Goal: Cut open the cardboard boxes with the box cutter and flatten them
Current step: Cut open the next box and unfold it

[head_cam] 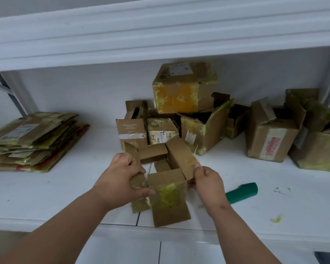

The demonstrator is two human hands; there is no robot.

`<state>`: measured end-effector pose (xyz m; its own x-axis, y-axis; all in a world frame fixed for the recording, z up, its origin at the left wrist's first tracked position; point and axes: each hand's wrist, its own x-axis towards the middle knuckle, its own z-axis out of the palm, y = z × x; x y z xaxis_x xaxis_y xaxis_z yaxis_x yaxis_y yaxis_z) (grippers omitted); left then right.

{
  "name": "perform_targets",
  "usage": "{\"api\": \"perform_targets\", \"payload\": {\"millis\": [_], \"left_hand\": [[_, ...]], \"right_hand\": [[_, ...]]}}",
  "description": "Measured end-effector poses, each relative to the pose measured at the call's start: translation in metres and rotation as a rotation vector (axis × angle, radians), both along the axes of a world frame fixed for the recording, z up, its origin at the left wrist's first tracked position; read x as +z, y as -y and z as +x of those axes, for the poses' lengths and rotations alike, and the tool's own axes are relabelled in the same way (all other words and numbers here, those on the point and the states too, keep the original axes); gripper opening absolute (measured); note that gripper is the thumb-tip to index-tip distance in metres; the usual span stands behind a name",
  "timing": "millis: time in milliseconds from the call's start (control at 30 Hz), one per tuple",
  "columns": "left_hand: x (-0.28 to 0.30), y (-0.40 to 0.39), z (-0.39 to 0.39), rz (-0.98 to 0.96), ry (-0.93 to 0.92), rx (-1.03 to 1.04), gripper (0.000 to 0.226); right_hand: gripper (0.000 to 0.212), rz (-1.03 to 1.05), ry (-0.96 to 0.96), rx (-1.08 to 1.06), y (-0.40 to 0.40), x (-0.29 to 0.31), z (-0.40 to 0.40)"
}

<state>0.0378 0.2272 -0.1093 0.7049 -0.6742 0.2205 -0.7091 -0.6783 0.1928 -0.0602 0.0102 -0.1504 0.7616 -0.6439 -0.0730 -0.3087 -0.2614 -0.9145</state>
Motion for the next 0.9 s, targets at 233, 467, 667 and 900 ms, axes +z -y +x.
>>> {"api": "perform_targets", "payload": {"millis": [233,467,667,900], "left_hand": [[0.017,-0.009,0.010,0.126,-0.372,0.062,0.114],[0.005,0.005,-0.001,0.125,-0.297,0.092,0.041],[0.002,0.005,-0.010,0.024,-0.117,-0.019,0.042],[0.002,-0.018,-0.004,0.086,0.161,-0.069,0.021]], "right_hand": [[0.018,0.273,0.132,-0.057,-0.016,0.005,0.005],[0.041,0.132,0.118,-0.035,-0.030,0.003,0.000],[0.067,-0.677,0.009,0.233,-0.041,0.020,-0.004],[0.052,-0.863,-0.167,0.369,-0.045,0.015,-0.013]]}}
